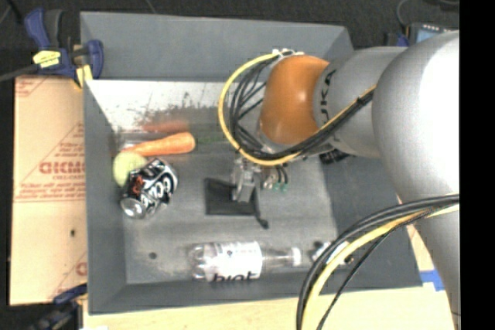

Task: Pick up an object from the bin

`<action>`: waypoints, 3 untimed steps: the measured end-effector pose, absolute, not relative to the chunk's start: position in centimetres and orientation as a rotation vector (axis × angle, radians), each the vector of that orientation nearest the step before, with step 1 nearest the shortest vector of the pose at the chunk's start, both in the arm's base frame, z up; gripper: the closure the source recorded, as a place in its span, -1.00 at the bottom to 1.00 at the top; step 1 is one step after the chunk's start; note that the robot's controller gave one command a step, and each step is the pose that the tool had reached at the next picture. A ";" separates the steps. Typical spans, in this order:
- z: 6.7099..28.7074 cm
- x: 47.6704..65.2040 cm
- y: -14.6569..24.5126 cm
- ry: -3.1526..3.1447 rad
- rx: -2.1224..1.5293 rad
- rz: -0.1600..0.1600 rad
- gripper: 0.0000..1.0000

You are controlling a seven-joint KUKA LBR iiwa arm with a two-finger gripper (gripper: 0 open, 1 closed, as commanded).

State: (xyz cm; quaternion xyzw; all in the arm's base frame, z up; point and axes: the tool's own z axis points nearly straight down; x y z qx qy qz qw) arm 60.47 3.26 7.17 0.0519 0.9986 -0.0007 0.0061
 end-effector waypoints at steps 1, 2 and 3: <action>7.2 60.5 3.3 3.125 0.162 -0.002 1.00; 7.6 60.3 3.2 3.128 0.162 -0.003 1.00; 9.8 60.2 3.2 3.133 0.161 -0.003 1.00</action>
Offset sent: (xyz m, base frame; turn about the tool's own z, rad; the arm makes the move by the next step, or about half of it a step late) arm 0.0000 0.0003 0.0887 0.0000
